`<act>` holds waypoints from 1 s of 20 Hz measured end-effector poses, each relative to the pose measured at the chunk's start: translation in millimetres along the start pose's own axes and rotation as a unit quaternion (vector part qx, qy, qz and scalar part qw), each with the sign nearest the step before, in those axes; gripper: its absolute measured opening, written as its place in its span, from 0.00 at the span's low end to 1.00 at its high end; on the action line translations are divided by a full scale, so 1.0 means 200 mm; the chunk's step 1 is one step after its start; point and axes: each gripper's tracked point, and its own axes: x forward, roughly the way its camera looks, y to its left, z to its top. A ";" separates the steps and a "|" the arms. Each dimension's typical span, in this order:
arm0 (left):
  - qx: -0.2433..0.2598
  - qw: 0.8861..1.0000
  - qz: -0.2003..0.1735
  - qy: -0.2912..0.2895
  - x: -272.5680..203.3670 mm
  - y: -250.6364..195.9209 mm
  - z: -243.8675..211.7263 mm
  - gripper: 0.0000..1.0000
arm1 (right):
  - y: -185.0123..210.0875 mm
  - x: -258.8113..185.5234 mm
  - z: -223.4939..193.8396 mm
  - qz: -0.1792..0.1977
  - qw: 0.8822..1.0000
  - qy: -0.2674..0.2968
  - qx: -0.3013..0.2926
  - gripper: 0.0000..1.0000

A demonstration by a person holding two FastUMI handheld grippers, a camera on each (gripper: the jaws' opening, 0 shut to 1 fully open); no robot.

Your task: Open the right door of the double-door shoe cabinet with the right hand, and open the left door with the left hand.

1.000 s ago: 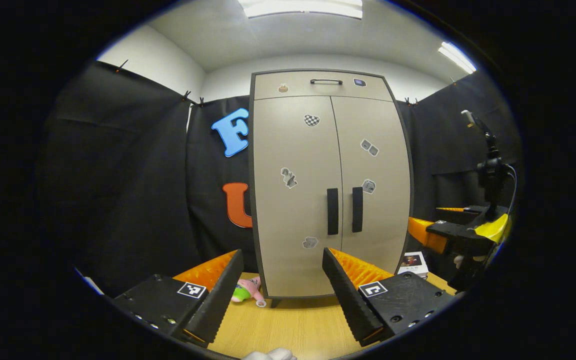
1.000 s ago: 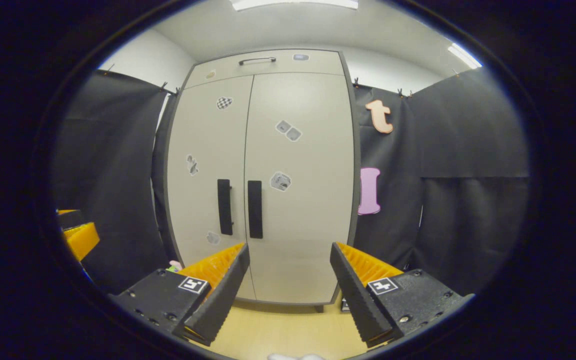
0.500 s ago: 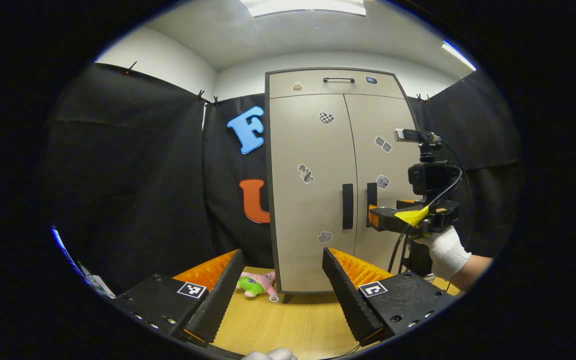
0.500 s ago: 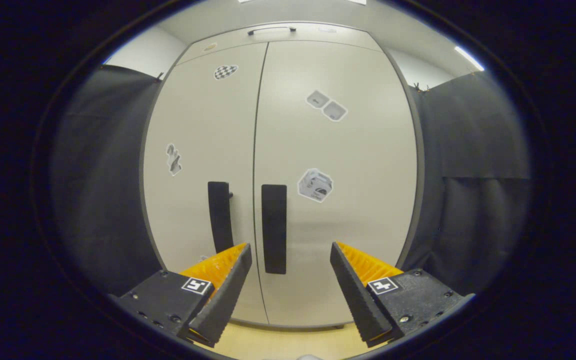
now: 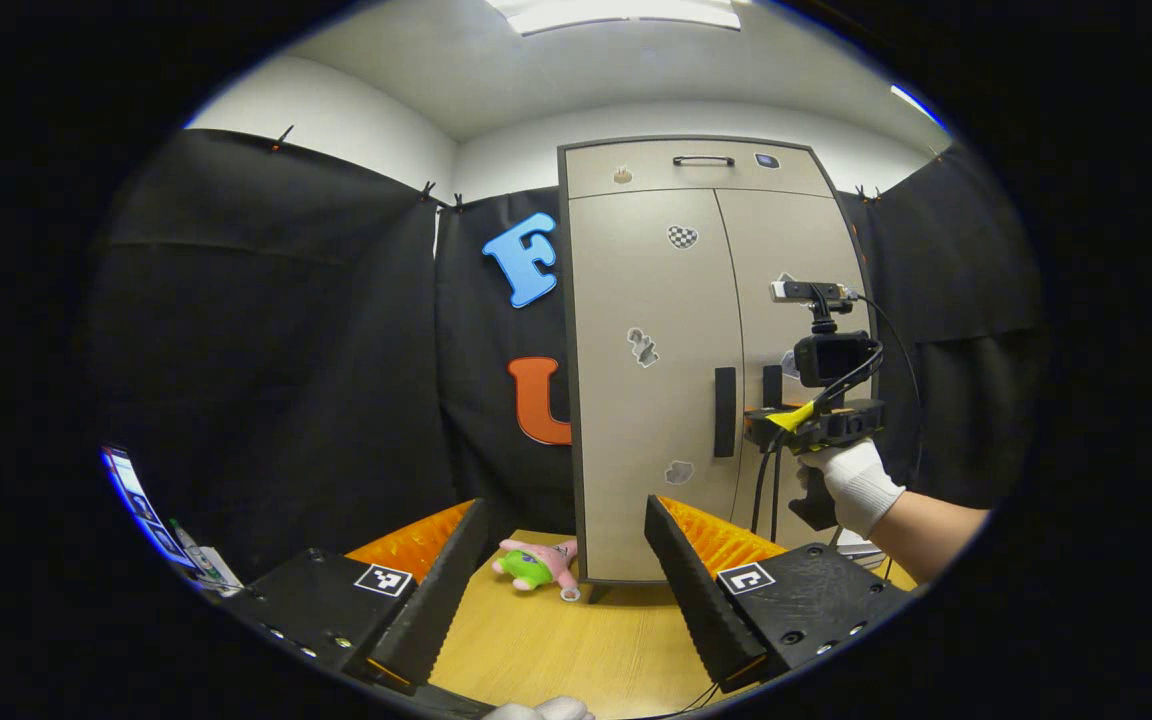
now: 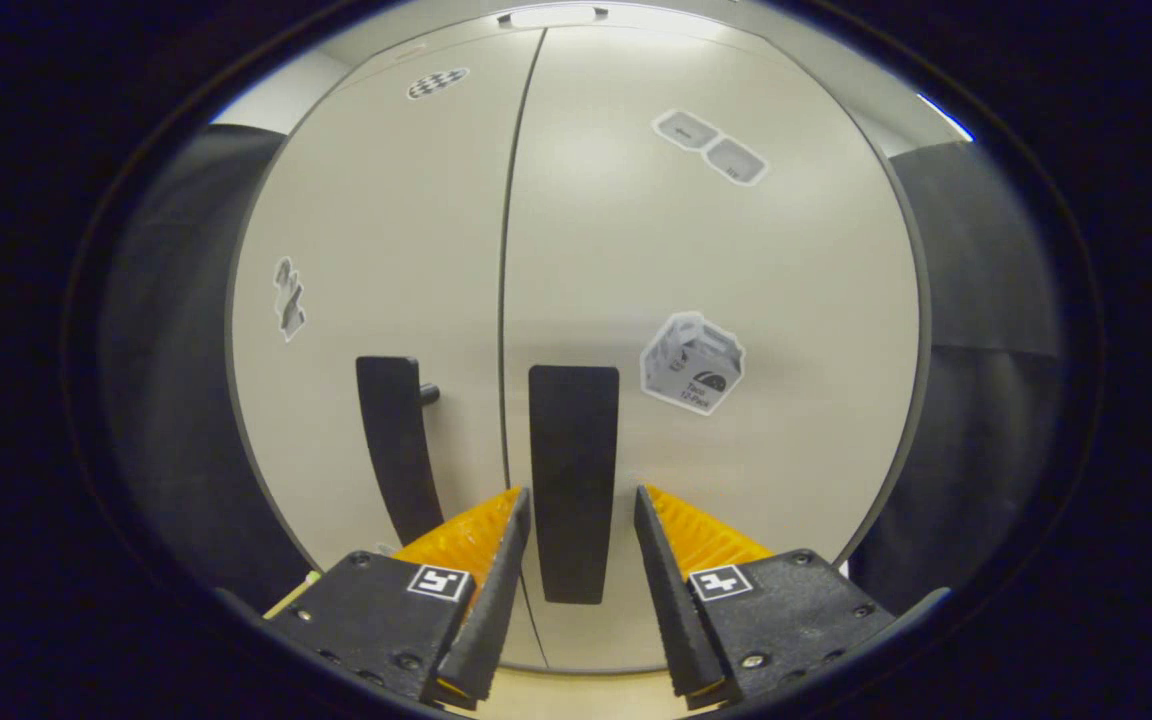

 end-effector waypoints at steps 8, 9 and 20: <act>-0.008 1.000 -0.004 -0.003 -0.01 0.01 0.00 0.95 | 0.03 -0.01 0.00 0.014 1.000 0.004 -0.010 0.28; -0.008 1.000 -0.006 -0.003 -0.02 0.01 0.01 0.95 | 0.02 -0.02 0.00 0.018 1.000 0.005 -0.011 0.25; -0.013 1.000 -0.017 -0.011 -0.05 -0.01 0.02 0.95 | 0.02 -0.15 0.00 0.041 0.999 0.008 -0.025 0.18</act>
